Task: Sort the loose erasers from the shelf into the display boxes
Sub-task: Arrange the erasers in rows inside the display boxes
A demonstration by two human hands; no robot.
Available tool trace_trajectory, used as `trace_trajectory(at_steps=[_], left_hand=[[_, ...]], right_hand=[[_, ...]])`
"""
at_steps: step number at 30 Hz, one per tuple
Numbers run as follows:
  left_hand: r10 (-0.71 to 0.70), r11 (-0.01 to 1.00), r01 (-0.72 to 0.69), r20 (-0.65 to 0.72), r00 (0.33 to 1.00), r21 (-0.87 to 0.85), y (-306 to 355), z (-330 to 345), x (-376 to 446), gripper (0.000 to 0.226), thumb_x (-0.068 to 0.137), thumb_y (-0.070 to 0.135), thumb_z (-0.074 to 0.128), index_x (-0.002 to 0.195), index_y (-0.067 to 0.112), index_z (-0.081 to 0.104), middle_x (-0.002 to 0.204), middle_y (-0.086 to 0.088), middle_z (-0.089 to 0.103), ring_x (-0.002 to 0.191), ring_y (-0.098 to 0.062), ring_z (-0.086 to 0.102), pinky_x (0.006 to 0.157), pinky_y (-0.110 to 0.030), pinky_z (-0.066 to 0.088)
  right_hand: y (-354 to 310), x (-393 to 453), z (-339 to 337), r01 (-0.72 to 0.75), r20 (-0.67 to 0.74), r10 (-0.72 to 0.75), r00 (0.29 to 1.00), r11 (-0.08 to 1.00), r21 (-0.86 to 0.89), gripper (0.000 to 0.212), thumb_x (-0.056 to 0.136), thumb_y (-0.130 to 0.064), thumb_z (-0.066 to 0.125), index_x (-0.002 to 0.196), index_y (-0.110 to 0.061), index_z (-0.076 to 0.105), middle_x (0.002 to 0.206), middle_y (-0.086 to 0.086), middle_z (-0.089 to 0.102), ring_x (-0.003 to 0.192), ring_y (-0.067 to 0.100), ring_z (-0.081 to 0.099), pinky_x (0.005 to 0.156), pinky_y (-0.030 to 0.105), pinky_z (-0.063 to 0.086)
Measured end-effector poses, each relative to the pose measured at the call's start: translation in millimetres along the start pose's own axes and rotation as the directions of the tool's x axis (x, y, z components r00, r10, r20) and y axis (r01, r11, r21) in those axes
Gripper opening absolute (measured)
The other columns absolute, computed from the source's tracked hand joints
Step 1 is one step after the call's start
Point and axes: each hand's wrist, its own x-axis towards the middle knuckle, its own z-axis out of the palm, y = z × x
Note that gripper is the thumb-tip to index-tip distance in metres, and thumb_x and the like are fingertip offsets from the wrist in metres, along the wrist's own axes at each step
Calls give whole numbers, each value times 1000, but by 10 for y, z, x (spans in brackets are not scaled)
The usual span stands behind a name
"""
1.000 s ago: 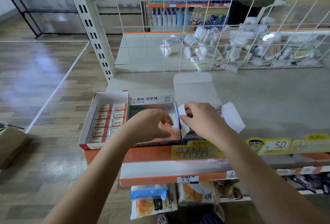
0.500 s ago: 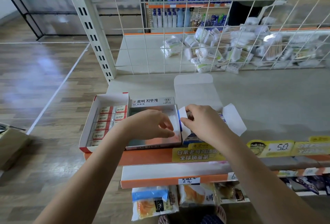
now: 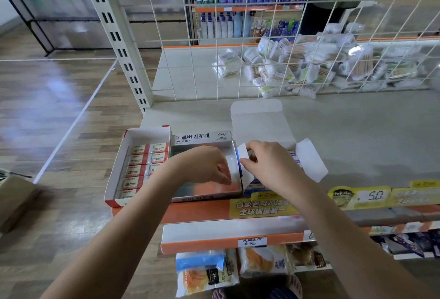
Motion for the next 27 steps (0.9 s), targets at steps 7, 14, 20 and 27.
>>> trace_trajectory(at_steps=[7,14,20,27], left_hand=[[17,998,-20,-52,999,-56,1,38,-27,18,85,32,64,99,23,73,98,9,71,88,-5,62,87,-28,49],[1,995,-12,-112,994,-95,-18,49,-43,16,84,31,65,96,24,73,92,11,68,82,-1,60,82,-23,48],[-39,999,38,-118,992,-14,25,114,-44,19,83,36,65,95,24,74,95,7,69,88,-10,59,78,-25,46],[-31,1000,31,-182,983,1,36,168,-98,12,84,31,64,91,28,73,81,16,64,76,0,56,71,-20,45]], right_hand=[[12,-4,23,13,-16,-13,1000,1000,-27,27,94,-28,50,110,-8,57,98,8,66,86,22,61,77,32,51],[2,6,22,27,-7,-28,1000,998,-55,28,95,-28,49,113,-8,56,101,7,66,86,20,61,76,29,49],[11,19,26,26,8,-26,1000,998,-51,26,94,-28,49,110,-8,57,100,8,66,86,22,61,76,30,49],[19,22,34,33,12,-32,999,999,-28,27,93,-29,50,109,-8,58,95,7,66,83,22,61,75,33,50]])
